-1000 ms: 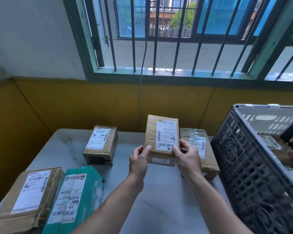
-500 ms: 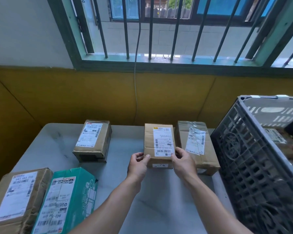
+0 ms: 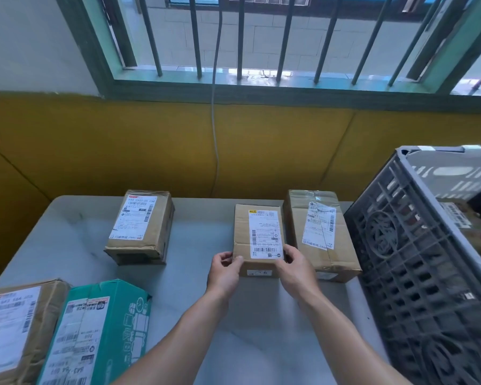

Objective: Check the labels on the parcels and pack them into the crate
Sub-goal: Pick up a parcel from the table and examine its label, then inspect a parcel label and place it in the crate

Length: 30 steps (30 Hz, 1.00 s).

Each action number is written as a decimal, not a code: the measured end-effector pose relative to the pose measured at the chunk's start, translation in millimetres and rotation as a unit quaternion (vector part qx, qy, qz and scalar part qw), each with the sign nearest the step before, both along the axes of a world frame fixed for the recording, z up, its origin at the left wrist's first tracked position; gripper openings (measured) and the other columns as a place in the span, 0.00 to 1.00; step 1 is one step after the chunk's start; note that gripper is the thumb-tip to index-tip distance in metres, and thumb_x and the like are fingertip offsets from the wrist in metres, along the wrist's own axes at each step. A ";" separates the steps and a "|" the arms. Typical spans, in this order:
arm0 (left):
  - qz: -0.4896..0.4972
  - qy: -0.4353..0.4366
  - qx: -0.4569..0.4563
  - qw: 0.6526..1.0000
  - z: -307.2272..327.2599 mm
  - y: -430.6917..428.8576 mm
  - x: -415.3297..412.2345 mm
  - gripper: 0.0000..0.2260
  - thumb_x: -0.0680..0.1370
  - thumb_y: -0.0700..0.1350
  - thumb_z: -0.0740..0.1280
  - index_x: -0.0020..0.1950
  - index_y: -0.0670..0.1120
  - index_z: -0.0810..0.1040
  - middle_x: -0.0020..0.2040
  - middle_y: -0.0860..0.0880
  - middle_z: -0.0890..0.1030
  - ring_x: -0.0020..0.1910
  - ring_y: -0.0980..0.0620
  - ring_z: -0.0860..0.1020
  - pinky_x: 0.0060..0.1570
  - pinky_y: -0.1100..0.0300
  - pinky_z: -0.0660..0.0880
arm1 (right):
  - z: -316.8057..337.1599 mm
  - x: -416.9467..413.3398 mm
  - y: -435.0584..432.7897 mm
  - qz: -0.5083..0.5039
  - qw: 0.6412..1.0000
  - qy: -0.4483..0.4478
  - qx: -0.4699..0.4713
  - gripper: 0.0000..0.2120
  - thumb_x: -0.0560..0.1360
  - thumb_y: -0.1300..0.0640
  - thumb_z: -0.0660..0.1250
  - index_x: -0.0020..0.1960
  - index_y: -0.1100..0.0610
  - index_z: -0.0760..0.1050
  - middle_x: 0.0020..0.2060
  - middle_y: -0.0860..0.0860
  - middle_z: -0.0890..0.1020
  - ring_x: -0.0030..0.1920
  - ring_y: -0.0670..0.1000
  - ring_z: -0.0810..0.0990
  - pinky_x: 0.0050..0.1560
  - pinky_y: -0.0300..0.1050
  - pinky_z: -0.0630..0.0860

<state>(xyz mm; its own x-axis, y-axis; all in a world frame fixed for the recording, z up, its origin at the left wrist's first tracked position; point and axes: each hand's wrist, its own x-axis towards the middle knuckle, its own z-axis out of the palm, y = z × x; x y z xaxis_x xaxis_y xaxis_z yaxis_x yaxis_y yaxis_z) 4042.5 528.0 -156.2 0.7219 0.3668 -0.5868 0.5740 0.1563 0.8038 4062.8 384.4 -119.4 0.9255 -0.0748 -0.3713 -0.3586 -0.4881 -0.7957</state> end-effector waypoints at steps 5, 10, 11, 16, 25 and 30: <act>0.021 -0.010 -0.011 1.000 2.5 5.2 0.3 0.14 0.82 0.50 0.68 0.65 0.47 0.74 0.59 0.50 0.78 0.53 0.53 0.76 0.49 0.60 0.68 | 6.3 -0.6 4.1 -0.025 0.997 -0.060 -0.043 0.14 0.78 0.62 0.62 0.60 0.52 0.79 0.60 0.46 0.80 0.61 0.51 0.77 0.60 0.46 0.73; 0.091 -0.044 0.036 0.994 9.8 28.7 -2.3 0.14 0.82 0.49 0.67 0.67 0.47 0.76 0.62 0.50 0.78 0.60 0.51 0.75 0.58 0.59 0.69 | 21.5 -5.8 35.7 -0.016 0.986 -0.161 0.024 0.20 0.77 0.68 0.62 0.65 0.55 0.79 0.61 0.43 0.77 0.63 0.42 0.74 0.66 0.36 0.68; 0.103 -0.052 0.038 0.993 12.1 33.4 -3.3 0.13 0.82 0.48 0.67 0.66 0.47 0.76 0.62 0.50 0.79 0.59 0.51 0.75 0.57 0.59 0.69 | 23.2 -6.4 43.7 -0.008 0.986 -0.161 0.032 0.20 0.77 0.68 0.62 0.65 0.54 0.79 0.61 0.43 0.77 0.63 0.43 0.75 0.66 0.38 0.70; 0.134 -0.092 0.041 0.986 29.7 69.3 -7.4 0.09 0.84 0.48 0.65 0.64 0.52 0.76 0.61 0.51 0.78 0.58 0.53 0.75 0.56 0.59 0.70 | 25.4 -10.7 91.3 0.046 0.988 -0.130 0.062 0.20 0.78 0.67 0.61 0.66 0.54 0.77 0.61 0.46 0.78 0.61 0.46 0.76 0.65 0.40 0.71; 0.171 -0.119 0.133 0.969 70.8 182.6 -0.2 0.08 0.82 0.46 0.67 0.61 0.51 0.76 0.63 0.47 0.82 0.60 0.47 0.81 0.63 0.46 0.78 | 19.3 -19.2 185.5 0.167 0.984 -0.030 0.047 0.22 0.81 0.58 0.62 0.75 0.52 0.70 0.72 0.50 0.74 0.71 0.48 0.72 0.69 0.47 0.71; 0.079 -0.009 0.170 0.982 60.8 232.2 -3.2 0.24 0.83 0.53 0.65 0.77 0.51 0.64 0.73 0.47 0.75 0.59 0.50 0.77 0.53 0.55 0.76 | 12.6 -31.4 225.4 0.167 0.983 0.035 0.075 0.23 0.83 0.52 0.63 0.77 0.49 0.66 0.74 0.49 0.72 0.71 0.51 0.72 0.53 0.38 0.76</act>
<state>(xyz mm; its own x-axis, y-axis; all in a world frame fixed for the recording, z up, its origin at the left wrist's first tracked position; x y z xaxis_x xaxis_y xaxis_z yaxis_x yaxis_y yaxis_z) 4039.3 760.2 -95.5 0.6493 0.6481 -0.3979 0.5485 -0.0366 0.8354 4031.4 609.9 -106.8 0.8615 0.2881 -0.4180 -0.2545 -0.4673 -0.8467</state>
